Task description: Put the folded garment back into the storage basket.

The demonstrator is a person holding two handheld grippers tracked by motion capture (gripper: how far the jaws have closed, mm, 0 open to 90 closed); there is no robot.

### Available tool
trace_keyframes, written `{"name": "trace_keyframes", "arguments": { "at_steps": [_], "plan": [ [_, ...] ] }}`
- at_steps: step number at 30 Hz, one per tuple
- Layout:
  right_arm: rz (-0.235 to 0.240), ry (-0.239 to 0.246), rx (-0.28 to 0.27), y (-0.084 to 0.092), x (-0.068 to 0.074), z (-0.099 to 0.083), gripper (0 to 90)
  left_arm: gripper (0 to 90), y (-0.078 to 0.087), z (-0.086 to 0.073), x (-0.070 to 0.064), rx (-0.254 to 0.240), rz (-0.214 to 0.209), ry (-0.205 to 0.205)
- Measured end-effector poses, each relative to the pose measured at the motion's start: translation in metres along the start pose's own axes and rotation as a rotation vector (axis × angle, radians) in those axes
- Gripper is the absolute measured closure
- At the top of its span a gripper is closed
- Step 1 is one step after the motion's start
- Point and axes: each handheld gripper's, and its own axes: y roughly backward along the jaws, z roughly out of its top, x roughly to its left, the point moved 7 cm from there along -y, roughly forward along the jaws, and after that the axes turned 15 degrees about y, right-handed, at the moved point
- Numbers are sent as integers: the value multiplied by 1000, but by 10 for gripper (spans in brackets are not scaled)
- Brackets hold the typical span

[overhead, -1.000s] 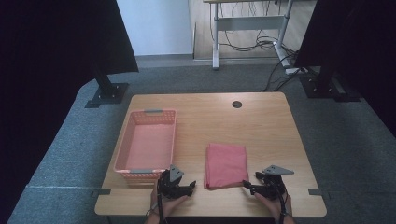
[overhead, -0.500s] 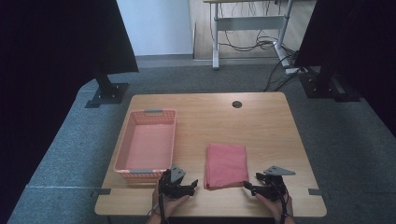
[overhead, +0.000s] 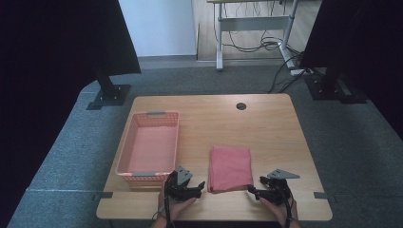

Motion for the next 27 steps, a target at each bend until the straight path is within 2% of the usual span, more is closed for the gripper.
{"name": "trace_keyframes", "arguments": {
  "at_steps": [7, 9, 18, 27],
  "plan": [
    [-1, 1, 0, 0, 1, 0, 268, 241, -3, 1, -12, 2, -27, -13],
    [4, -4, -2, 0, 0, 0, 268, 241, -7, 2, -15, 8, -23, -28],
    [12, -12, -9, 1, -1, -1, 268, 243, -21, 11, -21, 6, -28, -12],
    [-2, -9, -3, 1, 1, -1, 268, 242, -28, 20, -24, -3, -31, 4]
  ]
}}
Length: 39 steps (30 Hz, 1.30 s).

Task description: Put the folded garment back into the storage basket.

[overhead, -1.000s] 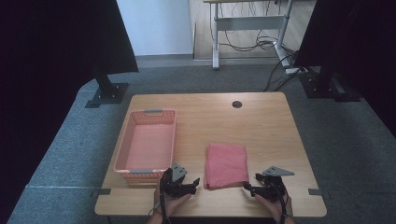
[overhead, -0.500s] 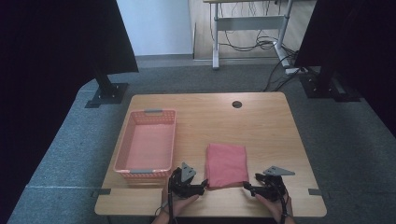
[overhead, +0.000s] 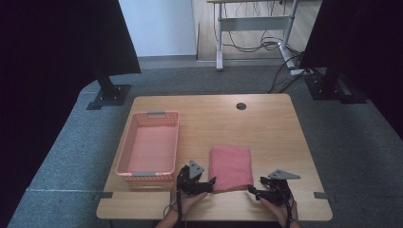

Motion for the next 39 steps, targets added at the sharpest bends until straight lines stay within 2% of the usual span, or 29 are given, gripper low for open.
{"name": "trace_keyframes", "arguments": {
  "at_steps": [3, 15, 39],
  "plan": [
    [-3, 0, 1, 0, 0, 0, 268, 242, -5, 6, 0, -5, 1, 20],
    [-5, 7, 5, 1, 1, -1, 268, 242, -17, 9, 4, -1, 22, 20],
    [-13, 13, 9, 1, 1, -1, 267, 245, -24, 26, 8, -32, 37, 45]
  ]
}}
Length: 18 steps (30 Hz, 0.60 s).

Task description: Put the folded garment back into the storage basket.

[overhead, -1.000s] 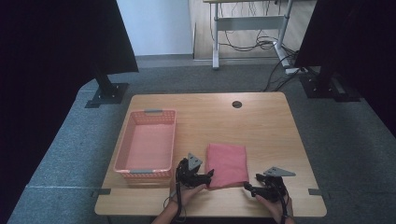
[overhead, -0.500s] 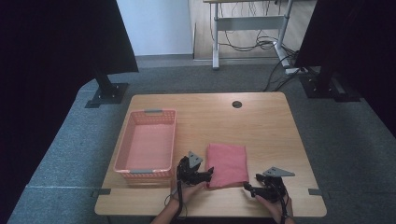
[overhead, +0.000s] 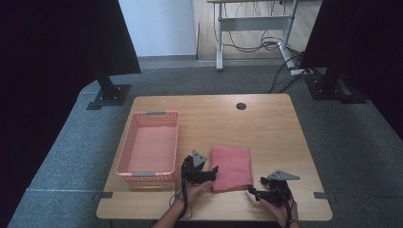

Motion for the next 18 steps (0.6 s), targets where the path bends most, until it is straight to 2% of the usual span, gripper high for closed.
{"name": "trace_keyframes", "arguments": {
  "at_steps": [3, 13, 18],
  "plan": [
    [0, 1, 0, 0, 0, 0, 267, 245, -2, 3, 1, -2, 0, 8],
    [0, 0, 1, 0, 0, 0, 267, 244, -7, 7, 1, -5, 16, -5],
    [-2, 1, 1, 1, 1, -1, 267, 248, -13, 9, 2, 0, 21, 8]
  ]
}}
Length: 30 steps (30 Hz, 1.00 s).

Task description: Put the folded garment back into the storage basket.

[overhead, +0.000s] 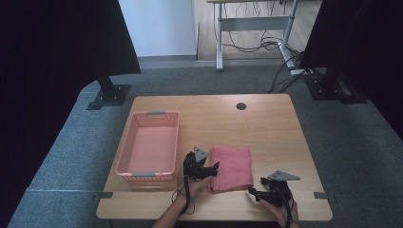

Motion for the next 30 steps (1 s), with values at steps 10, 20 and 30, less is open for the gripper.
{"name": "trace_keyframes", "arguments": {
  "at_steps": [10, 20, 30],
  "plan": [
    [-2, 2, 2, 0, 1, 0, 267, 248, -7, 7, 0, -11, 17, -10],
    [-6, 13, 6, 0, 1, 0, 267, 253, -18, 13, -3, -5, 34, -23],
    [-5, 12, 6, 0, 1, 0, 268, 250, -27, 9, 4, 14, 61, -30]
  ]
}}
